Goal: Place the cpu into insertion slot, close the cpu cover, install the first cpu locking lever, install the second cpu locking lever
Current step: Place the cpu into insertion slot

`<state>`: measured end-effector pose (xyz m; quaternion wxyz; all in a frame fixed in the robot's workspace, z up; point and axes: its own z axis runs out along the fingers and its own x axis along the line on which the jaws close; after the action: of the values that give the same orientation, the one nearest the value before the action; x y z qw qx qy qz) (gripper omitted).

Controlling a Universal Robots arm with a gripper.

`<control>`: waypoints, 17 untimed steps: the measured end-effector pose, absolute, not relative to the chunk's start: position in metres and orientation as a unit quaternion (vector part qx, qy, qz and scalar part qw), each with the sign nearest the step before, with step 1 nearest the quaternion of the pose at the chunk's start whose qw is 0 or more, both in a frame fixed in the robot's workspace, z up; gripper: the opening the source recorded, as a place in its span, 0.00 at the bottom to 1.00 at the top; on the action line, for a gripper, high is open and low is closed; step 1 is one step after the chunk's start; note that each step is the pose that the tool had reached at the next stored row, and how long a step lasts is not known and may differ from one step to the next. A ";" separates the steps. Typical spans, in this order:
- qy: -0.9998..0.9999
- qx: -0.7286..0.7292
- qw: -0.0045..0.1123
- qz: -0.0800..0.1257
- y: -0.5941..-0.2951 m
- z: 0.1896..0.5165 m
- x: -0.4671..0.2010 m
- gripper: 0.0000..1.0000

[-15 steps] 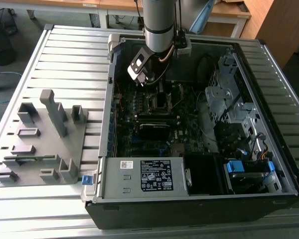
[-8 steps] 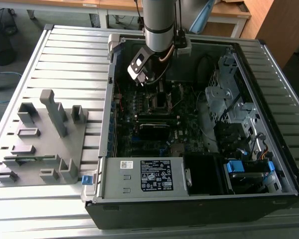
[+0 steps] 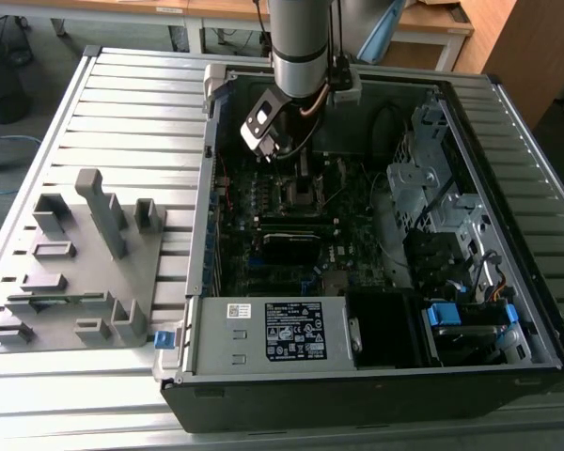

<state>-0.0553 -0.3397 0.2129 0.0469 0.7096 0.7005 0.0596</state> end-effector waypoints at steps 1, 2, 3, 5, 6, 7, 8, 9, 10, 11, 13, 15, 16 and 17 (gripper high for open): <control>0.701 0.710 0.047 0.060 -0.340 0.213 -0.055 0.29; 0.701 0.710 0.047 0.060 -0.340 0.213 -0.055 0.24; 0.701 0.710 0.047 0.060 -0.340 0.213 -0.055 0.18; 0.701 0.710 0.047 0.060 -0.340 0.213 -0.055 0.12; 0.701 0.710 0.047 0.060 -0.340 0.213 -0.055 0.11; 0.701 0.710 0.047 0.060 -0.340 0.213 -0.055 0.11; 0.701 0.710 0.047 0.060 -0.340 0.213 -0.055 0.11; 0.701 0.710 0.047 0.060 -0.340 0.213 -0.055 0.11; 0.701 0.710 0.047 0.059 -0.340 0.213 -0.055 0.11; 0.701 0.710 0.045 0.057 -0.340 0.213 -0.055 0.11; 0.701 0.711 0.033 0.046 -0.340 0.213 -0.055 0.11; 0.702 0.711 0.025 0.037 -0.340 0.213 -0.055 0.11; 0.702 0.711 0.024 0.037 -0.340 0.213 -0.055 0.11; 0.702 0.711 0.024 0.036 -0.340 0.213 -0.055 0.11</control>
<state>-0.0549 -0.3398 0.2131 0.0239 0.7112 0.7017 0.0363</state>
